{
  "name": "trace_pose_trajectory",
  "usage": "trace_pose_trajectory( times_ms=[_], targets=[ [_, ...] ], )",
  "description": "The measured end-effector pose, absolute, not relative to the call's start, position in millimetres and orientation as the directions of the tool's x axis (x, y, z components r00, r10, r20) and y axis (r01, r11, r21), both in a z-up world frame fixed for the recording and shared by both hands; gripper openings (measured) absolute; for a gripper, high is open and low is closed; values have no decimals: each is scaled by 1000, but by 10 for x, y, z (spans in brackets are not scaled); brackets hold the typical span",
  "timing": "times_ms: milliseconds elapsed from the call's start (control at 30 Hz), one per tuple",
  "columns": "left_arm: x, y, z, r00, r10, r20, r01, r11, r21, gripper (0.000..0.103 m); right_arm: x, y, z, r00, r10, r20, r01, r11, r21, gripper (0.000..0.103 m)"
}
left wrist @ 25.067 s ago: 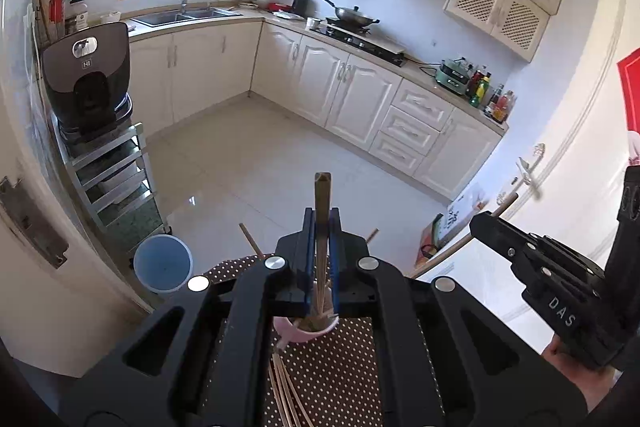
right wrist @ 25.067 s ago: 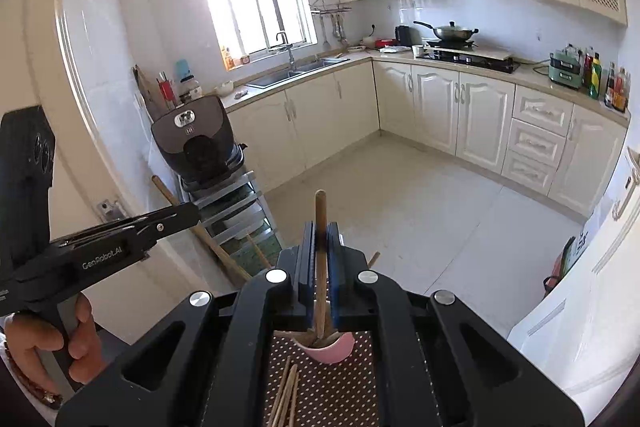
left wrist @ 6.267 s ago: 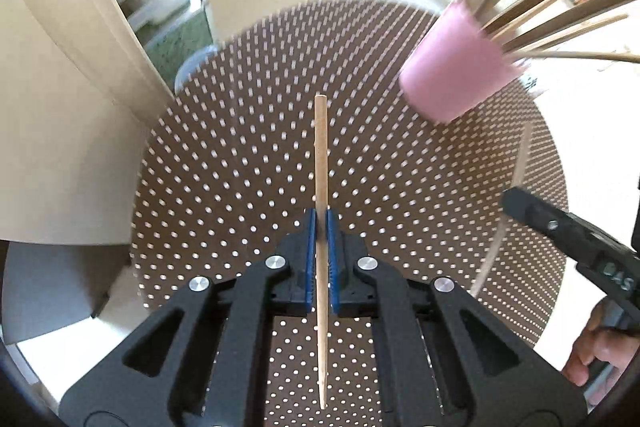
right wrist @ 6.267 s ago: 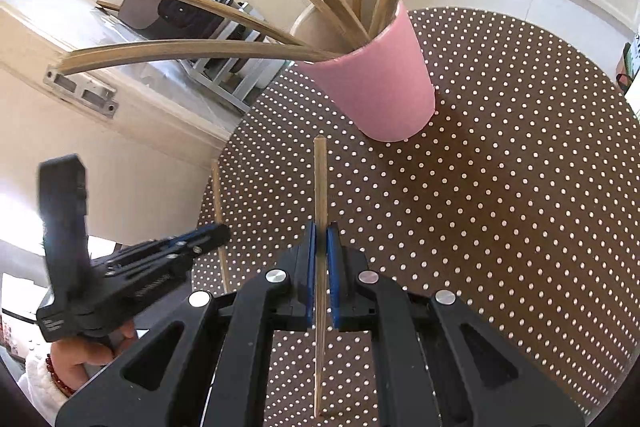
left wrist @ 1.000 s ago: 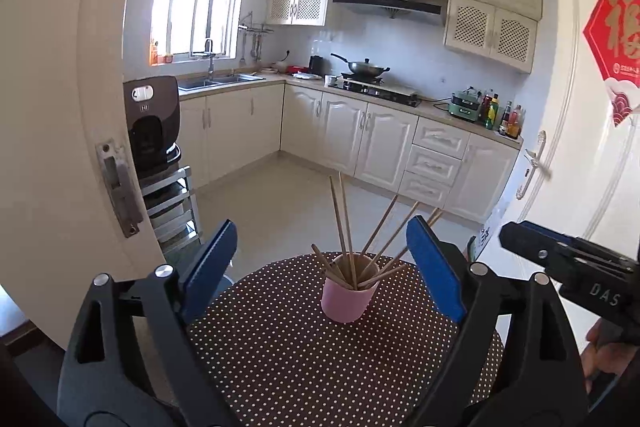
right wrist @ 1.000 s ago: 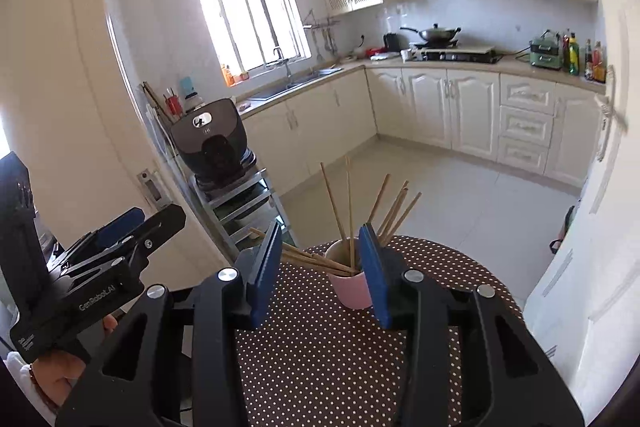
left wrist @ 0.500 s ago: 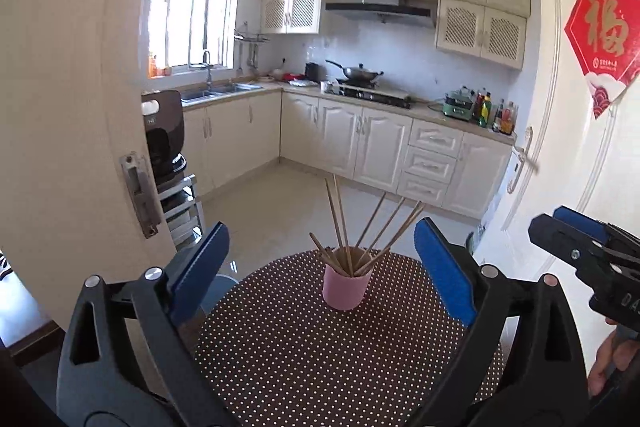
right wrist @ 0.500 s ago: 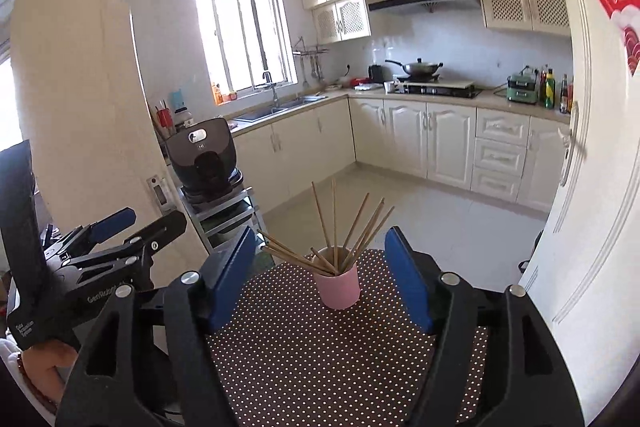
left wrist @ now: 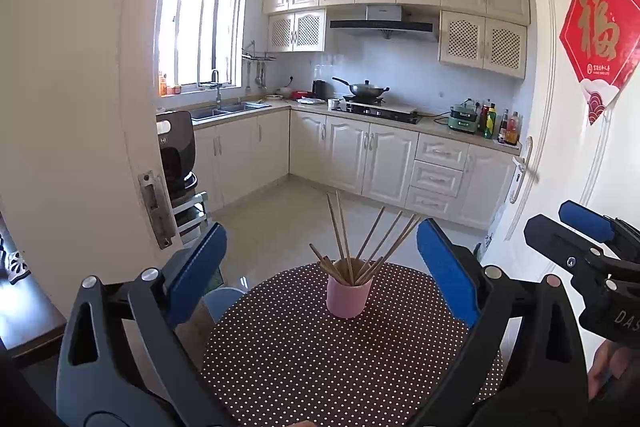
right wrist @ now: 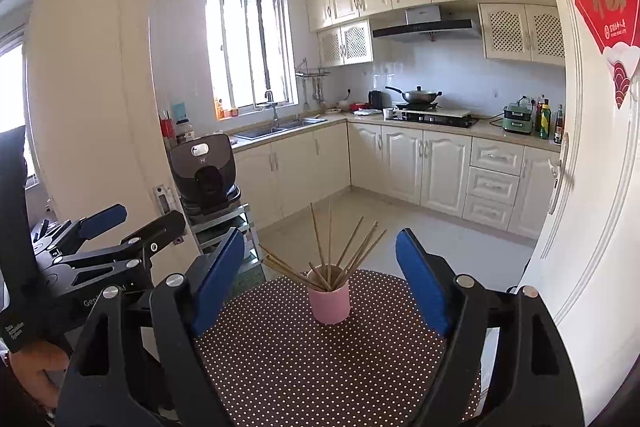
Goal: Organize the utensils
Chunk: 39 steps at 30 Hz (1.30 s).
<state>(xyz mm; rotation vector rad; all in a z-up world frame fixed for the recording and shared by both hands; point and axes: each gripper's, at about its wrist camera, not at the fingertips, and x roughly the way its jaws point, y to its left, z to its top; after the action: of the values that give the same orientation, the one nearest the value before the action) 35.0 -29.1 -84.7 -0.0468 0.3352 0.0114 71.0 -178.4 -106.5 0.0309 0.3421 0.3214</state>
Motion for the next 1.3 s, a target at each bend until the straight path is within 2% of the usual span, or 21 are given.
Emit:
trace_pose_trajectory(
  times_ms=[167,1300],
  targets=[
    [271,-294,-813,949,17,-316,-33,998,-47,95,639,-1758,-1065,903,302,-305,-303,952,47,78],
    [162,-365,-772,964,48,-261,-47,999,8,96,661,-1801,-1080,901,313,-302,-316,948,40,82]
  ],
)
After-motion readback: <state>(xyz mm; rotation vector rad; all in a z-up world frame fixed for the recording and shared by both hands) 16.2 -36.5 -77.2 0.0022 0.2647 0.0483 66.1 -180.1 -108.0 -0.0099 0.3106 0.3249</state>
